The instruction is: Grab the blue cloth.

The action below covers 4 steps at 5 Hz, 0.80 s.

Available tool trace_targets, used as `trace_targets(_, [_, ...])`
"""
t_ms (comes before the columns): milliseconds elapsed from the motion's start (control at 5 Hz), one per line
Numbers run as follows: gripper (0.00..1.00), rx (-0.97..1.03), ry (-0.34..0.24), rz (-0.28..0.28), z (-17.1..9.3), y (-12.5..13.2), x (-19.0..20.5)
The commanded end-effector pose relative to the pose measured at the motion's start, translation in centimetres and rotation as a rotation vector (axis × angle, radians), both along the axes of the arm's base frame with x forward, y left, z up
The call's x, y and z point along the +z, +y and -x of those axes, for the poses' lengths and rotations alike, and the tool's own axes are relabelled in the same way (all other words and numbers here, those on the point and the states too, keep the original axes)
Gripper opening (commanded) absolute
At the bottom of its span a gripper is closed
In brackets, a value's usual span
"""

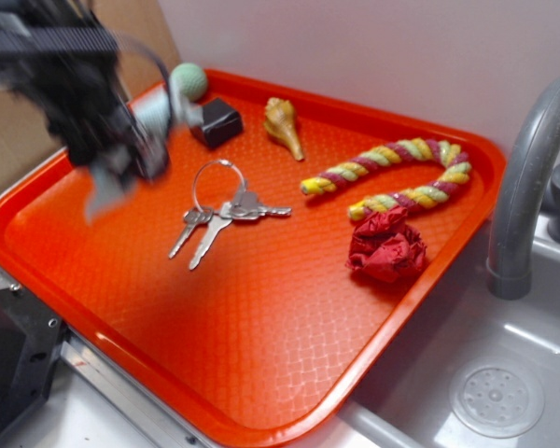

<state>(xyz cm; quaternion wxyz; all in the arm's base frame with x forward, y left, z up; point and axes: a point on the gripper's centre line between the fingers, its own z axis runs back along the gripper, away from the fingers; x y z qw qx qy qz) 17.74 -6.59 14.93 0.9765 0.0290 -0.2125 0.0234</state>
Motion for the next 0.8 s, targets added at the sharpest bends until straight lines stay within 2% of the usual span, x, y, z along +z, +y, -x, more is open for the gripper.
trace_targets(0, [0.0,0.135,0.155,0.105,-2.3,2.3,5.7])
trace_targets(200, [0.0,0.078,0.236,0.131,-2.5,1.8,4.9])
trace_targets(400, [0.0,0.079,0.265,0.134,-2.4,1.4,4.7])
trace_targets(600, [0.0,0.073,0.254,0.129,-2.3,1.2,4.7])
